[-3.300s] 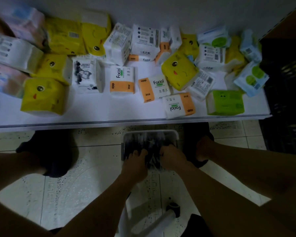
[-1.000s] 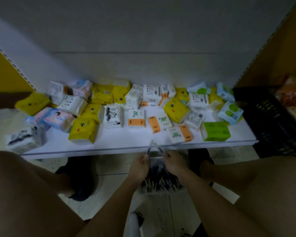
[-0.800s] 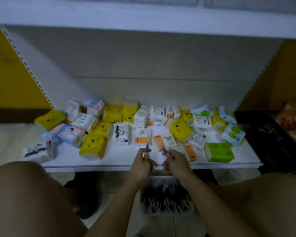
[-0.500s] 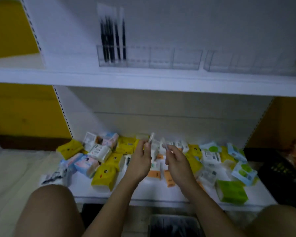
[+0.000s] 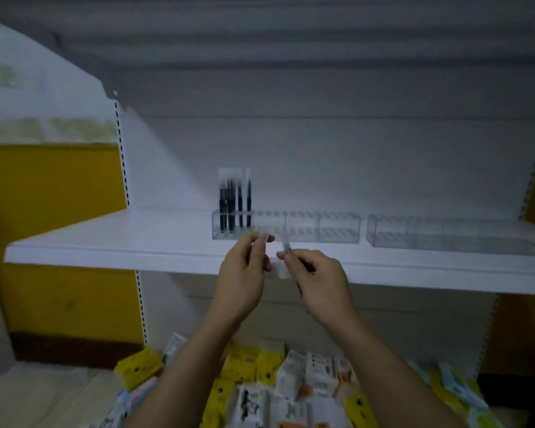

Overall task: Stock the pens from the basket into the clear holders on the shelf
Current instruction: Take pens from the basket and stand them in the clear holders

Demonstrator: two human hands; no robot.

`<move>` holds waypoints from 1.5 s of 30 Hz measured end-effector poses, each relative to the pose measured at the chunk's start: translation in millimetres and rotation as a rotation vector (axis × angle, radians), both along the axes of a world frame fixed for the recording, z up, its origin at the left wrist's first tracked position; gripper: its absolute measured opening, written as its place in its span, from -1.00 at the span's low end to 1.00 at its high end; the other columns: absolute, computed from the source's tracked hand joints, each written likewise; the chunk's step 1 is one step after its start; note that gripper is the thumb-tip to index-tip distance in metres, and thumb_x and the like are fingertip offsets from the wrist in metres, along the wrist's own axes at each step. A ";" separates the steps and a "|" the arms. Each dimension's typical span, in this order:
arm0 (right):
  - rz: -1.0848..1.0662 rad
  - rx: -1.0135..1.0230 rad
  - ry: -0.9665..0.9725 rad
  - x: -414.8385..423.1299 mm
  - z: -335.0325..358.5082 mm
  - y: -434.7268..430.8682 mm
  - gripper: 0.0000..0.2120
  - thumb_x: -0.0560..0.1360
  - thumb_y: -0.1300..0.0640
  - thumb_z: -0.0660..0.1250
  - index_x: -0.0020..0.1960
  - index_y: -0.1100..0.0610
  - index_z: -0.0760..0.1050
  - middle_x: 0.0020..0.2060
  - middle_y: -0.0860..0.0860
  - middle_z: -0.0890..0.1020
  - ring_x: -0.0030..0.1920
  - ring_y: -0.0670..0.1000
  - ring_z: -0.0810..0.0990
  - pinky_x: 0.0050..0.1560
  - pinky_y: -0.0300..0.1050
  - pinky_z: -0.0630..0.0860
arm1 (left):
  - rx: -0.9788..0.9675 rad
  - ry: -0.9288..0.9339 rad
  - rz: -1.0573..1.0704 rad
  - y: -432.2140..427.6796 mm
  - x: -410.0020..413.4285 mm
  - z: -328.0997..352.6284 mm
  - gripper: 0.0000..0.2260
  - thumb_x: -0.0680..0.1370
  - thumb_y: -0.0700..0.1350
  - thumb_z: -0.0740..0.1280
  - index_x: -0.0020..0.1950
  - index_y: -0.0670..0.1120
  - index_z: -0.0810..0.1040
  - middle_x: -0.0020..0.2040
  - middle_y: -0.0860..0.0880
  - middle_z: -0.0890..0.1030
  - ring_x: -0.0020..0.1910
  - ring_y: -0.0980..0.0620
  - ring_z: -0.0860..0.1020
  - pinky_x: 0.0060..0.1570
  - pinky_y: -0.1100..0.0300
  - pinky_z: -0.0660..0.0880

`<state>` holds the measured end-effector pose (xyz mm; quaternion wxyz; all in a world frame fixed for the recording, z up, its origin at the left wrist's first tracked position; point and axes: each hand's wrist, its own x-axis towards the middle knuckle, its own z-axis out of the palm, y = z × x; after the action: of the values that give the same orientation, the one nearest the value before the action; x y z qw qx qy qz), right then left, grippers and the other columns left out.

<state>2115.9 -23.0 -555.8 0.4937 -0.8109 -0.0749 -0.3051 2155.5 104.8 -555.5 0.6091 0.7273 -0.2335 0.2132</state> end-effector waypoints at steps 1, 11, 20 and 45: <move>0.016 0.001 -0.019 2.6 11.0 1.0 -0.75 0.57 -0.01 0.30 -0.19 0.09 0.61 -0.37 -0.02 0.56 -0.33 -0.09 0.49 -0.29 -0.22 0.39 | 0.005 -0.011 0.006 2.2 1.7 10.5 -0.78 0.66 0.01 0.13 0.00 0.02 0.56 -0.24 0.02 0.56 -0.34 0.10 0.51 -0.32 0.11 0.50; 0.115 0.094 -0.162 63.3 87.7 6.5 -0.41 0.54 0.23 0.34 0.45 -0.16 0.24 -0.07 0.00 0.58 -0.16 0.02 0.61 -0.11 -0.22 0.60 | -0.034 -0.090 -0.016 33.1 47.5 99.2 -0.80 0.58 -0.18 0.30 0.20 -0.07 0.54 -0.09 0.00 0.66 -0.15 0.15 0.65 -0.10 0.24 0.61; 0.042 0.063 -0.369 126.4 117.3 10.9 -0.65 0.51 0.20 0.38 0.22 -0.10 0.48 -0.21 -0.07 0.54 -0.16 -0.01 0.63 -0.06 0.02 0.63 | 0.027 -0.298 0.113 35.3 103.5 141.2 -0.80 0.53 -0.17 0.39 0.11 0.04 0.51 -0.04 0.03 0.62 -0.11 0.15 0.64 -0.11 0.26 0.61; -0.027 -0.536 -0.127 177.6 97.4 14.6 -0.54 0.61 0.05 0.22 0.45 -0.22 0.22 -0.10 -0.09 0.61 -0.16 -0.05 0.58 -0.05 -0.08 0.58 | 0.425 -0.271 0.249 46.1 168.0 138.6 -0.86 0.47 -0.03 0.45 0.00 0.06 0.56 -0.13 0.17 0.62 -0.12 0.30 0.56 -0.17 0.54 0.34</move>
<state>2293.5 -8.4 -458.4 0.2518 -0.8927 -0.1732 -0.3312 2323.5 150.9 -416.9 0.3755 0.8266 -0.2609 0.3281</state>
